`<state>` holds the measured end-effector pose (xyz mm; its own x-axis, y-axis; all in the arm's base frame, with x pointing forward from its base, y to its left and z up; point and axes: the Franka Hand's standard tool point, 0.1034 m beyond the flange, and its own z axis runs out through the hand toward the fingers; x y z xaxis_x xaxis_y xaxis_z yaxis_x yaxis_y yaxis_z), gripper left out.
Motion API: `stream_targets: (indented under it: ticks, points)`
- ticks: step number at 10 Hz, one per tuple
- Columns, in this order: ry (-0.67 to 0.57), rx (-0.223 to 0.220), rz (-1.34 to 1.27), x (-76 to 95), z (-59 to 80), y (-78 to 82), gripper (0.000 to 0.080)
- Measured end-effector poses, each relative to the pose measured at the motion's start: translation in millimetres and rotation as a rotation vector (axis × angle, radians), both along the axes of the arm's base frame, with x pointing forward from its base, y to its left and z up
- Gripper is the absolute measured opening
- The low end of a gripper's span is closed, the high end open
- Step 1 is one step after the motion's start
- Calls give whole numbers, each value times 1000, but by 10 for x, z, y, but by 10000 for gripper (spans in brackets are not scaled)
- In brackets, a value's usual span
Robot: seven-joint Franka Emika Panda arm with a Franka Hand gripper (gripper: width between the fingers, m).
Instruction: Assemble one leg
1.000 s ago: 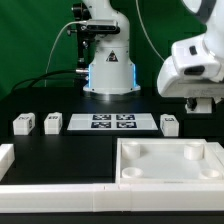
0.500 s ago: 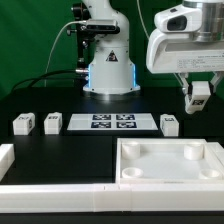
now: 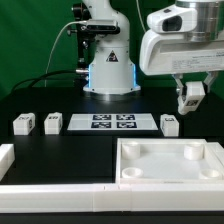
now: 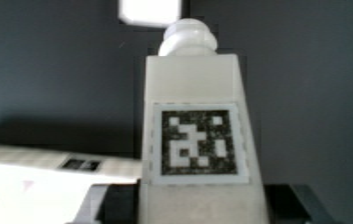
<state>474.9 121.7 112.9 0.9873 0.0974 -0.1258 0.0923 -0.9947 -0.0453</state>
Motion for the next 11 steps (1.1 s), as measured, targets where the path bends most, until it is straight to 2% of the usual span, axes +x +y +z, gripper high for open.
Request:
stream_targets:
  ticks: [2,6,7,8,9,11]
  points:
    - [-12,9,0,319,89,-56,293]
    - [-51,15,1,320,56,-39,293]
    - [-165,32,-4,429,75,-20,293]
    - [-278,47,1,415,54,-42,293]
    - [-263,40,48,391,18,-139,293]
    - [-287,43,81,650,122,-158,293]
